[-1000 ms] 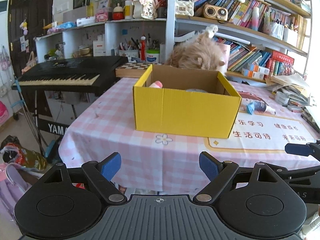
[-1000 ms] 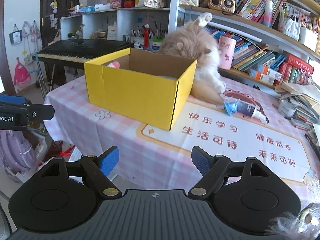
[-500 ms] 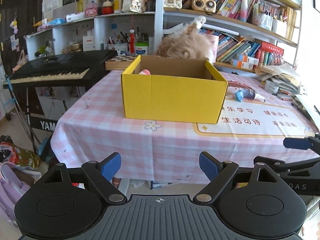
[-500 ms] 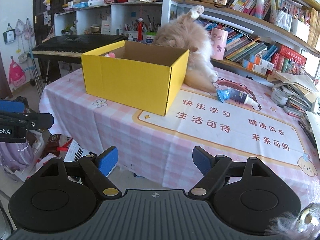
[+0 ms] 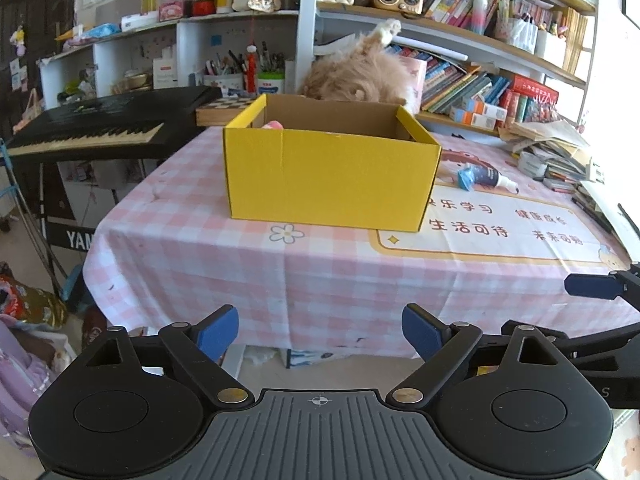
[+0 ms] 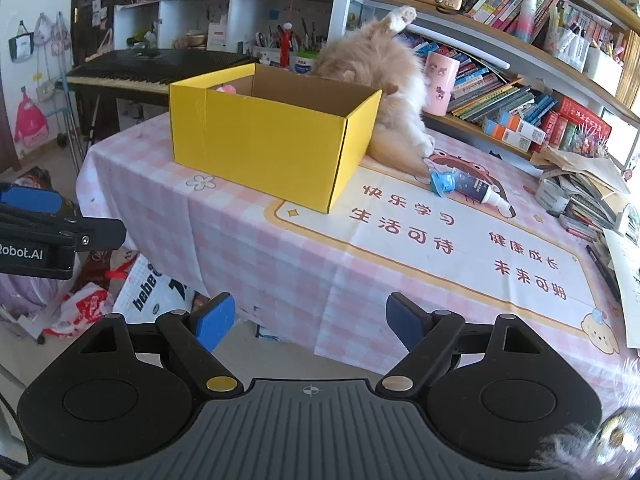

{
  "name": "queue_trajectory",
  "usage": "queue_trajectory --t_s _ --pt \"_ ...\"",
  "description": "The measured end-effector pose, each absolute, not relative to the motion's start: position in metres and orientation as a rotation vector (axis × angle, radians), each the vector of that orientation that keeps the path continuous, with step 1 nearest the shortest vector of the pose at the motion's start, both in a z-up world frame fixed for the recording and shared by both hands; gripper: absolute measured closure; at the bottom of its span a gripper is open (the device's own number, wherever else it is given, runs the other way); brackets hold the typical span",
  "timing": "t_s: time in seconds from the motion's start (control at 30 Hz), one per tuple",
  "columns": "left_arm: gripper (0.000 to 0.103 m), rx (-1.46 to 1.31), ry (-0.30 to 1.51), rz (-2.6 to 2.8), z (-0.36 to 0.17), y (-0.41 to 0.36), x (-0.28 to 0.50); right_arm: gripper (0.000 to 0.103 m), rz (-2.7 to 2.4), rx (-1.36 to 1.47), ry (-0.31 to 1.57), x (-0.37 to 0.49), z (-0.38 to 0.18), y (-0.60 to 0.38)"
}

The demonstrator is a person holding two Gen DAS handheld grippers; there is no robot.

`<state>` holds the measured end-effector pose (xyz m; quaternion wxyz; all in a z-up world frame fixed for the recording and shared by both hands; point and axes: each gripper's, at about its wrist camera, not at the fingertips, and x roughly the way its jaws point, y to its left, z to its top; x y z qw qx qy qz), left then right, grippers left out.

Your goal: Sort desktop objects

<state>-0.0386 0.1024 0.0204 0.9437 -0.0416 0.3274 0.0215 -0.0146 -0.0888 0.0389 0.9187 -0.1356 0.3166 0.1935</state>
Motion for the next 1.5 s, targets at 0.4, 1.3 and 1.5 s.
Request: queue_trajectory --t_s 0.4,1.3,1.5 --pt "0.011 -0.051 0.684 -0.026 0.018 0.091 -0.022 0.022 0.346 -0.271 0.678 -0.01 0.034 -0.096" --pt "0.011 0.034 0.705 -0.228 0.015 0.023 0.039 0.022 0.142 -0.169 0.743 0.023 0.034 -0.165" --pt "0.011 0.059 0.7 -0.244 0.018 0.005 0.055 0.022 0.131 -0.146 0.74 0.037 0.034 -0.18"
